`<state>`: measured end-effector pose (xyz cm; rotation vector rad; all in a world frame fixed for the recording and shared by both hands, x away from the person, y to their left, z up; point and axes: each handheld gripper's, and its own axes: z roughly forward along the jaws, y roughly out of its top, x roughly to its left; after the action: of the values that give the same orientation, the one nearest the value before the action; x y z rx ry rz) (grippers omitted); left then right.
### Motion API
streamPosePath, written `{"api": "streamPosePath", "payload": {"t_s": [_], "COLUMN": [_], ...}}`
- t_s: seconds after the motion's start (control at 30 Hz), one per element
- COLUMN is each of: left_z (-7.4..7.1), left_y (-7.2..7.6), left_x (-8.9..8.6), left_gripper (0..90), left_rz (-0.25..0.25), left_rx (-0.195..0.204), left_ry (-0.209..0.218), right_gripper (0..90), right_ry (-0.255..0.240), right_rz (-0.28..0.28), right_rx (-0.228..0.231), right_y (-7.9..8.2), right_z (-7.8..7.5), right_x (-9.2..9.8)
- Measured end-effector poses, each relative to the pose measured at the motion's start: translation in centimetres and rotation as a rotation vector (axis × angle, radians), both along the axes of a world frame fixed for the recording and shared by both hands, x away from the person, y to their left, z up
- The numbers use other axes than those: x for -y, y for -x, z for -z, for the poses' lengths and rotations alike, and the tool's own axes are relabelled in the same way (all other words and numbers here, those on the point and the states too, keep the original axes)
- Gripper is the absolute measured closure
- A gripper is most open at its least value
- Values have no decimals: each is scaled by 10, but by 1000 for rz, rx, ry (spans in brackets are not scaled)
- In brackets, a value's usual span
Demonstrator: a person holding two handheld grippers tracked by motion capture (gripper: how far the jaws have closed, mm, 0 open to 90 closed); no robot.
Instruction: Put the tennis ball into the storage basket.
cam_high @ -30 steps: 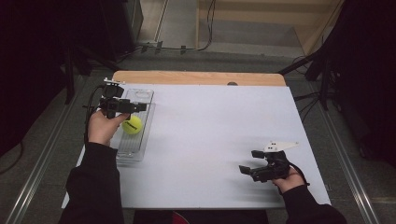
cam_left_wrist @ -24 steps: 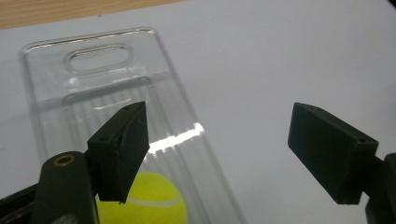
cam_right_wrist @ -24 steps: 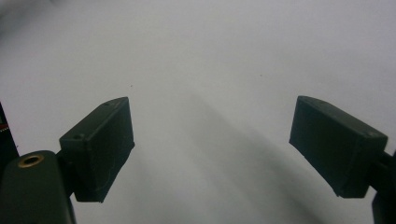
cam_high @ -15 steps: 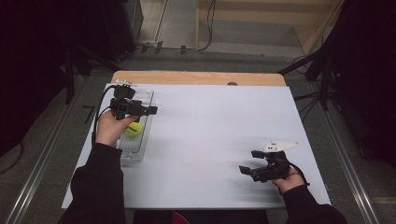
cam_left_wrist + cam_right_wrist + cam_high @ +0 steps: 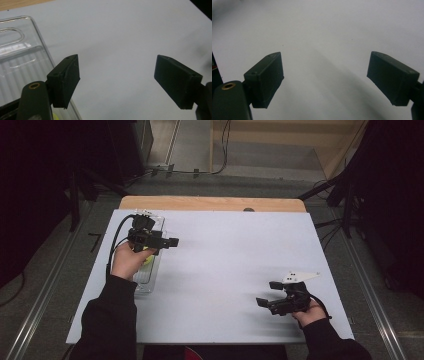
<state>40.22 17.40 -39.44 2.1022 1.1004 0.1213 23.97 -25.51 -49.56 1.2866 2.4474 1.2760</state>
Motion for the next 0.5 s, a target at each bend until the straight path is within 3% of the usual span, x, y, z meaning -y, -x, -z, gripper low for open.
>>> {"api": "streamPosePath", "payload": {"t_s": [0.5], "left_z": [6], "left_y": [15], "left_x": [20], "left_gripper": [212], "left_rz": [83], "left_rx": [-27], "left_ry": [22], "right_gripper": [119], "right_ry": [-1], "right_rz": [3], "right_rx": [0], "right_y": [0], "right_z": [0], "right_x": [1]}}
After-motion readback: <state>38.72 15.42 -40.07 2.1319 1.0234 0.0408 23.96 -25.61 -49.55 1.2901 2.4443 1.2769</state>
